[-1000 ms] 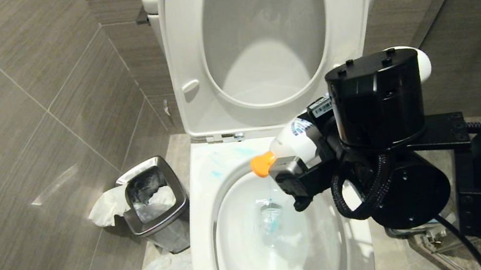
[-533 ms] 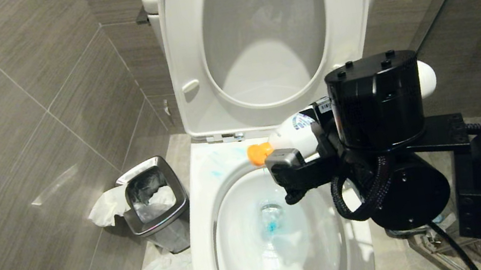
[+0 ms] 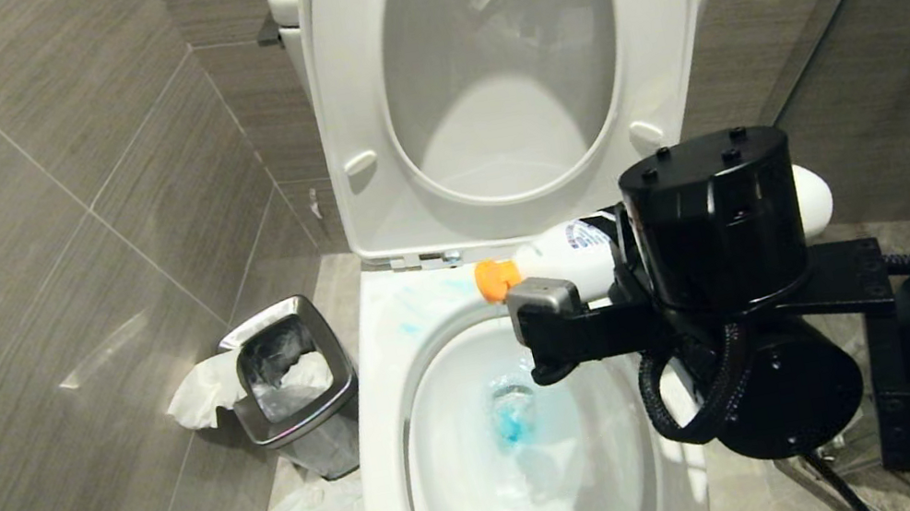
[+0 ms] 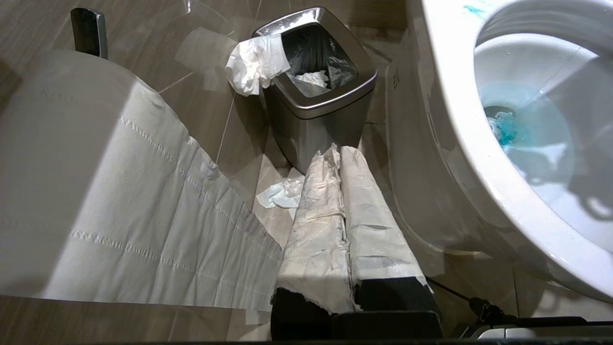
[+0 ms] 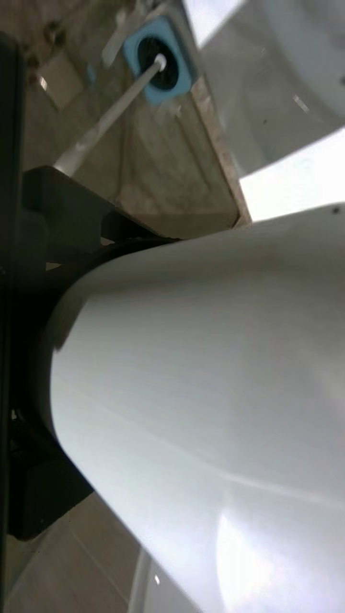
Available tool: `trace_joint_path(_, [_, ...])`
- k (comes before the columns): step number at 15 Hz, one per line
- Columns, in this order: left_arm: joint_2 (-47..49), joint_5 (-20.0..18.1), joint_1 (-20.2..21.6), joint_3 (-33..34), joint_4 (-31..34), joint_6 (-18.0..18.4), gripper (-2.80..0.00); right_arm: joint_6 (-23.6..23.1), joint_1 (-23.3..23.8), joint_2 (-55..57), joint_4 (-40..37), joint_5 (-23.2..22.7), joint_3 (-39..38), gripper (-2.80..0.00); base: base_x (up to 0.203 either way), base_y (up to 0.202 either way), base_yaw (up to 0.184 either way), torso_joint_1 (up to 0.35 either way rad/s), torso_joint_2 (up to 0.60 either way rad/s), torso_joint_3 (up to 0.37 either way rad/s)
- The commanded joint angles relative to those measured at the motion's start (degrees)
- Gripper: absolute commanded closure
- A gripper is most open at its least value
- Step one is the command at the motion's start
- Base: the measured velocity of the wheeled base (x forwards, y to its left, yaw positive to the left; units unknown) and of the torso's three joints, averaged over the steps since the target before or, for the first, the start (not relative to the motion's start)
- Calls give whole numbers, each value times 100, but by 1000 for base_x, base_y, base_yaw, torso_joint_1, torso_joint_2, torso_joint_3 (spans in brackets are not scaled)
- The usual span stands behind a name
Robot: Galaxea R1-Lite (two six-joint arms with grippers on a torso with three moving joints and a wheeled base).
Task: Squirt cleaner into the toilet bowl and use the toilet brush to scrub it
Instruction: Pour in the cleaning agent
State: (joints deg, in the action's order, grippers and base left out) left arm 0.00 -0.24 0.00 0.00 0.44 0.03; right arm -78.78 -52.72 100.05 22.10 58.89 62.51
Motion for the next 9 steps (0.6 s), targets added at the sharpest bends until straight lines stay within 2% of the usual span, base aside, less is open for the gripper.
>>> trace_joint_path(1, [8,-2,0,16,0,6,0,624,-1,-25,6,31,-81,0,0,0,0,0,0,0])
trace_joint_path(4, [0,-2,0,13,0,6,0,1776,4,-66,2,9,-229,0,0,0,0,0,0,0])
trace_joint_path(7, [2,-7,0,9,0,6,0,2316,61,-222,-4,-19,-86,0,0,0,0,0,0,0])
trace_joint_path(9, [2,-7,0,17,0,6,0,2458,173,-381,-31,-241,-15,0,0,0,0,0,0,0])
